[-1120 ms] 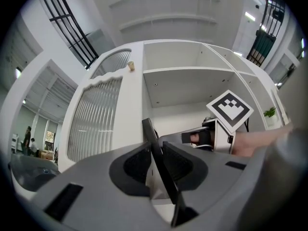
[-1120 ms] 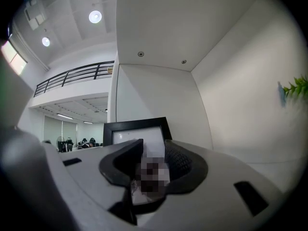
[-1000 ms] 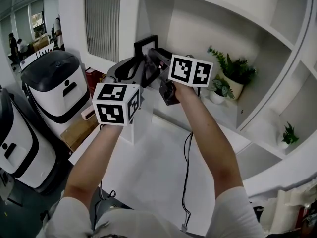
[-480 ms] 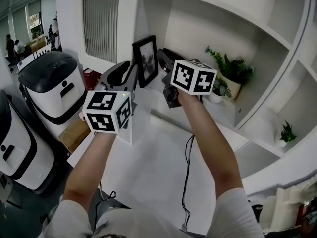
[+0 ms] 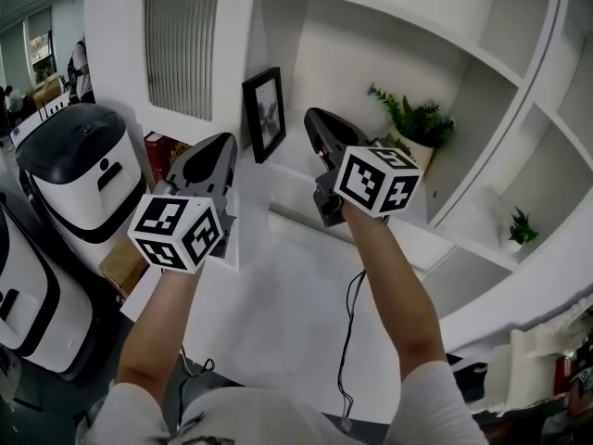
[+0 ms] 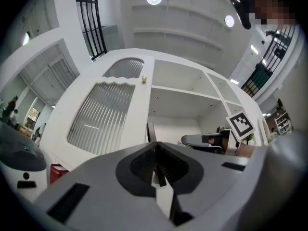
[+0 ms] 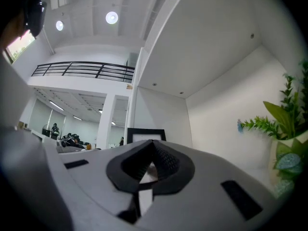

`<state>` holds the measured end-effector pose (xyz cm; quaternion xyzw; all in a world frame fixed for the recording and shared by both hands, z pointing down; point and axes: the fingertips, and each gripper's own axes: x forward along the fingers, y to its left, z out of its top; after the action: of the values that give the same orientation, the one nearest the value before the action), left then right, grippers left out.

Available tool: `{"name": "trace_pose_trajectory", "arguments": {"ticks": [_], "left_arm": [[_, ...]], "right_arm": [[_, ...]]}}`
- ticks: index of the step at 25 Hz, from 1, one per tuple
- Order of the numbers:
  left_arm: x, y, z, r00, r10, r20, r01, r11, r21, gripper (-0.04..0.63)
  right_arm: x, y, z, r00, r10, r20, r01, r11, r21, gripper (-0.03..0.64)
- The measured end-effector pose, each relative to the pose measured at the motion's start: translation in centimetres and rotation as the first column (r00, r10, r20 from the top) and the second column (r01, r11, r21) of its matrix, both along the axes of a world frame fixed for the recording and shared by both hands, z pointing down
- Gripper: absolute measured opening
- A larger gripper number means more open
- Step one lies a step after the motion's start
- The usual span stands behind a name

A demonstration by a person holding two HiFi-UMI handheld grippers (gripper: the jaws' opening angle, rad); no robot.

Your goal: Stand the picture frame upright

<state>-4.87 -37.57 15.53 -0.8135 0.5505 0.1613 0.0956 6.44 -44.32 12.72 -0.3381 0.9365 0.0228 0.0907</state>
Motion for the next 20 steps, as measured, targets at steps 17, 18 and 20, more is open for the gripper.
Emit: {"name": "trace_pose_trajectory", "arguments": {"ticks": [17, 18, 20], "left_arm": [[-2.8, 7.2, 6.4, 0.972, 0.233, 0.029, -0.233, 0.972, 0.007, 0.017], [-3.1, 7.4, 7.0, 0.971, 0.239, 0.025, -0.239, 0.971, -0.003, 0.017], [-4.0, 7.8, 8.0, 0.968, 0.250, 0.019, -0.250, 0.968, -0.023, 0.017]], "right_arm": [[5.4, 15.2, 10.6, 0.936, 0.349, -0.046, -0.349, 0.937, 0.006, 0.009], [5.9, 15.8, 11.3, 0.926, 0.376, -0.042, -0.377, 0.926, -0.003, 0.009], [6.9, 17.2, 12.3, 0.902, 0.431, -0.037, -0.432, 0.902, -0.012, 0.009]]}}
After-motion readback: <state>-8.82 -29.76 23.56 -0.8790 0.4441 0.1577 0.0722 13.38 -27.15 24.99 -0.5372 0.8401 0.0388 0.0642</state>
